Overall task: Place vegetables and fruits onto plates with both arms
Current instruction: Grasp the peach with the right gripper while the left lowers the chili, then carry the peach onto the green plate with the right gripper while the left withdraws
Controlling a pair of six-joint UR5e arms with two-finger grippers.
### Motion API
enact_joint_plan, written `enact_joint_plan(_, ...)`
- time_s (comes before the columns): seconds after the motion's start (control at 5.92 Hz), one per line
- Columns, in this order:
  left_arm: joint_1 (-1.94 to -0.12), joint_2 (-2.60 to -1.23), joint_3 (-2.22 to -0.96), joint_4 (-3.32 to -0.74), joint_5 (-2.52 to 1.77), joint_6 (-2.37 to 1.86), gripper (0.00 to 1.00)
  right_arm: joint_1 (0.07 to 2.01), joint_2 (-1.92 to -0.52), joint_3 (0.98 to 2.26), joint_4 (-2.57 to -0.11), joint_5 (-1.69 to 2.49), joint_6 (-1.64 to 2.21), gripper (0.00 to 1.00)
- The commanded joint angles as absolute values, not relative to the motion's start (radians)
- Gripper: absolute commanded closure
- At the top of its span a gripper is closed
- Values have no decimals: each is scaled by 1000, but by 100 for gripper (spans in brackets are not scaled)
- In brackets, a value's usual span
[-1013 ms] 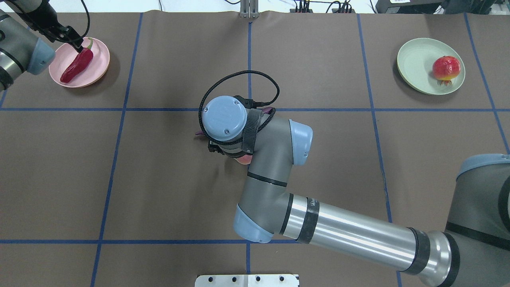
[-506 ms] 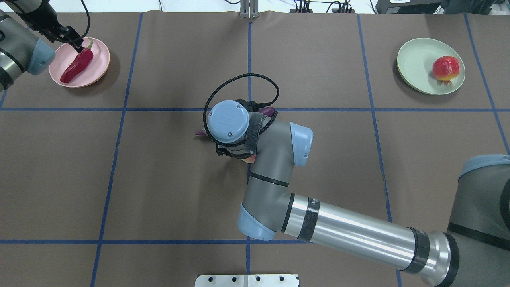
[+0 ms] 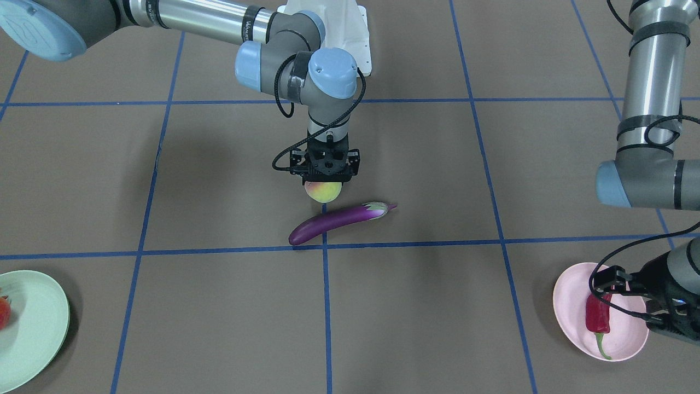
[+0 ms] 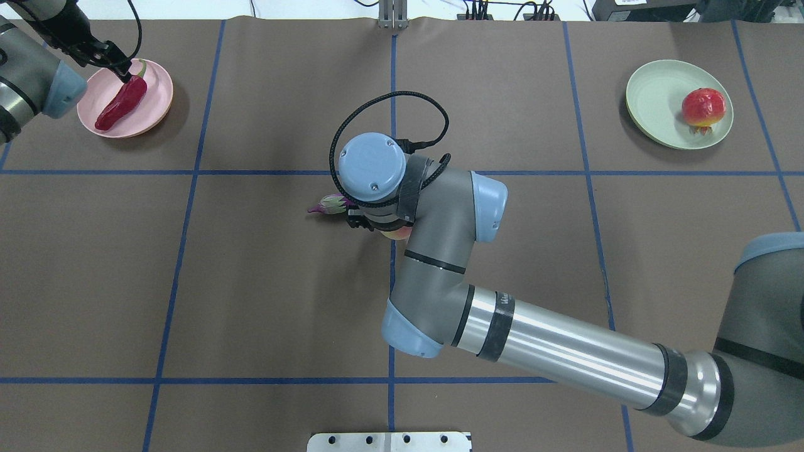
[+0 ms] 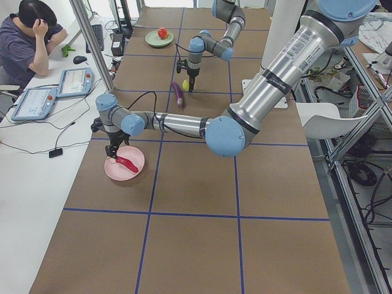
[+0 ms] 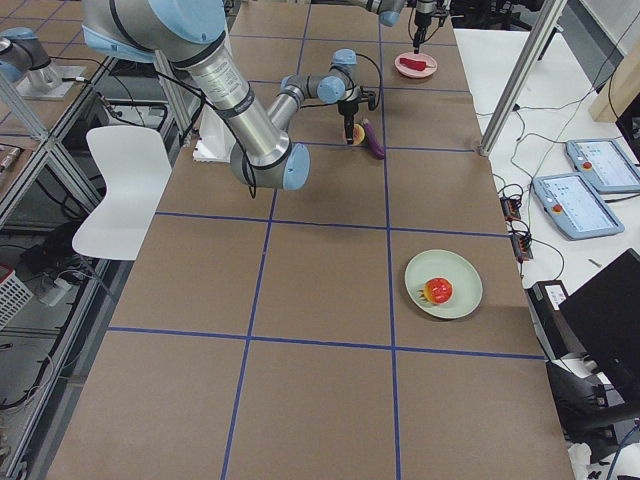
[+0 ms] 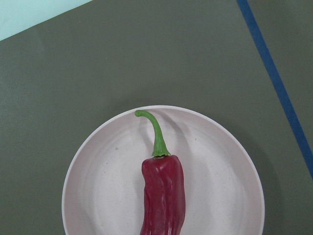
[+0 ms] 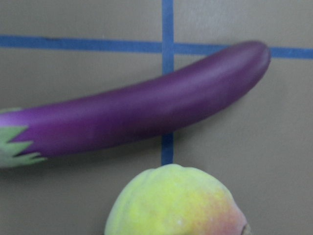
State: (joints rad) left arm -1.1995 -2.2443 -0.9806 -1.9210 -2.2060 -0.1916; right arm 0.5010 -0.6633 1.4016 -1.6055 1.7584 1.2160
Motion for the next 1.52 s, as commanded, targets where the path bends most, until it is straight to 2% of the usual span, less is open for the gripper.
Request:
enact_joint_plan(0.0,-1198,-2231,-1053,-1922,-2206,-300,0,625,-704,1471,-1609,1842,1127,100)
enact_joint_plan(0.17,-1183,-2232,-1095,-1922,-2206,-415,0,735,-763,1506,-1606,1944,970,100)
enact_joint_plan(0.68,-1027,-2255,-1198,-1918,-2198,-714,0,1073,-946,1490,-1595,2165,494,100)
enact_joint_plan(0.84,-967,-2291,-1215,-1919,-2197,-765,0,1138,-959,1383,-1565,2210,383,100)
enact_joint_plan(1.18,-872,-2386,-1215,-1914,-2194,-952,0,1212,-965,1061,-1204,2265,348,100)
enact_joint_plan(1.35,-833,-2420,-1216,-1914,-2191,-974,0,1235,-969,1025,-1195,2266,310,100)
